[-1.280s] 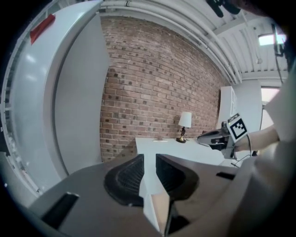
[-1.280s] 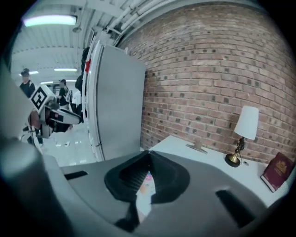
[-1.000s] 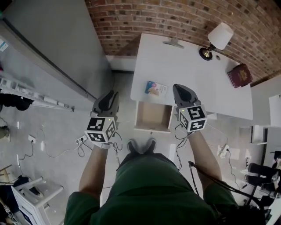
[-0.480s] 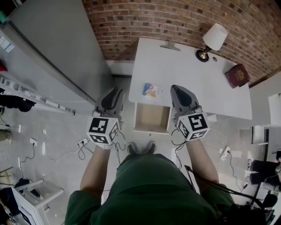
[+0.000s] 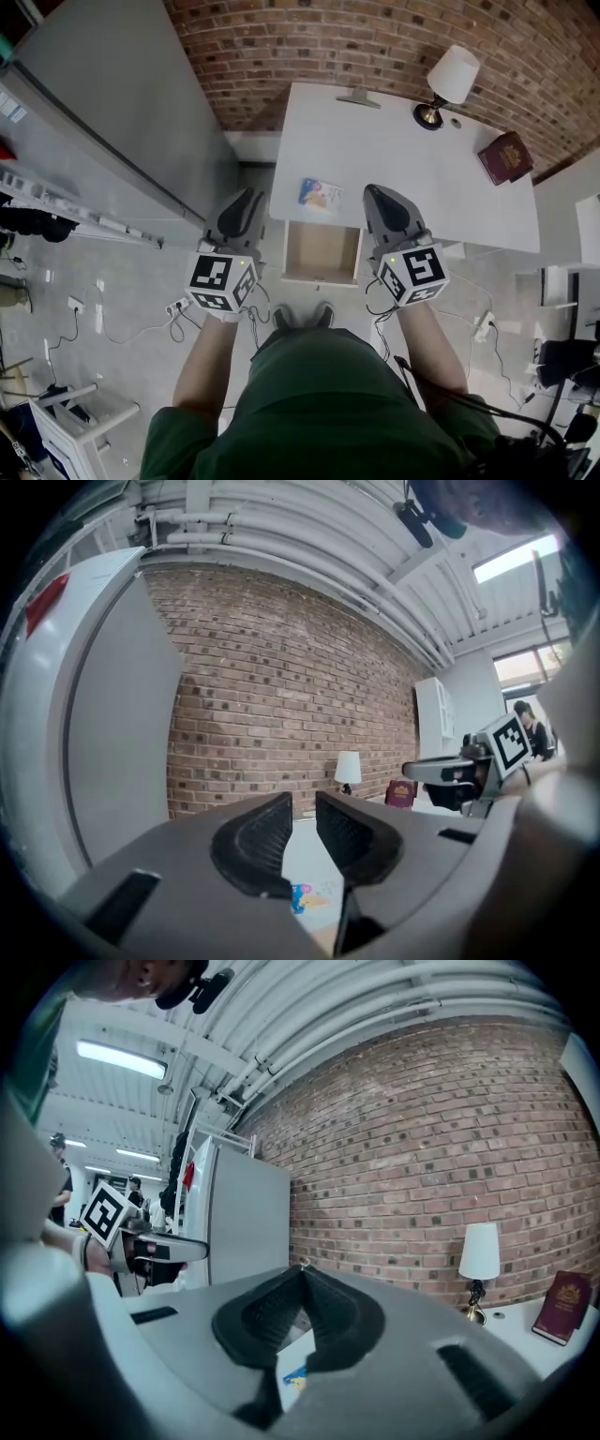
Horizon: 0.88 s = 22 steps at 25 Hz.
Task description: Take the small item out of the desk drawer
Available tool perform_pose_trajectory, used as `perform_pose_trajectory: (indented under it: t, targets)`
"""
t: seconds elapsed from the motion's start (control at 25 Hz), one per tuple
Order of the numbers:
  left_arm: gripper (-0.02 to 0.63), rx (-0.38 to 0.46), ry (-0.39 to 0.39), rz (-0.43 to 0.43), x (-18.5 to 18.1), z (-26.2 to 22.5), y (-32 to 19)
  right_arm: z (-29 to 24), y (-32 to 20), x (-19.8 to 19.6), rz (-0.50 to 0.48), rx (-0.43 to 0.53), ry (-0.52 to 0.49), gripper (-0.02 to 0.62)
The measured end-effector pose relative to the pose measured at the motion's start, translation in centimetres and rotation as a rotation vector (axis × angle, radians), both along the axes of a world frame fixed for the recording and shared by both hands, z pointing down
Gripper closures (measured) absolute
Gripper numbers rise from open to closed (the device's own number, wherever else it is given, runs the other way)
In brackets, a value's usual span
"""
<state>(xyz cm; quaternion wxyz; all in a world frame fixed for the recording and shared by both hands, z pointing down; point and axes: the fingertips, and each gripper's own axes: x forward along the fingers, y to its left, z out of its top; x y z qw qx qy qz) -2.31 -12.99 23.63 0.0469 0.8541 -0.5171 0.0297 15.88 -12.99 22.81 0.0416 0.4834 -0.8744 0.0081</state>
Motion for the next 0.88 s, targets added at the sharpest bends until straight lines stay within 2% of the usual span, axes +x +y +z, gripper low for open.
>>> perform_pose_trajectory:
  t: [0.36, 0.88]
  targets:
    - [0.534, 0.008, -0.010, 0.007, 1.6, -0.3, -0.1, -0.2, -0.4, 1.0, -0.015, 0.008, -0.014, 0.592]
    - [0.534, -0.004, -0.020, 0.001, 2.2, 0.2, -0.7, 0.5, -1.0, 0.9, -0.042, 0.000, -0.009, 0.594]
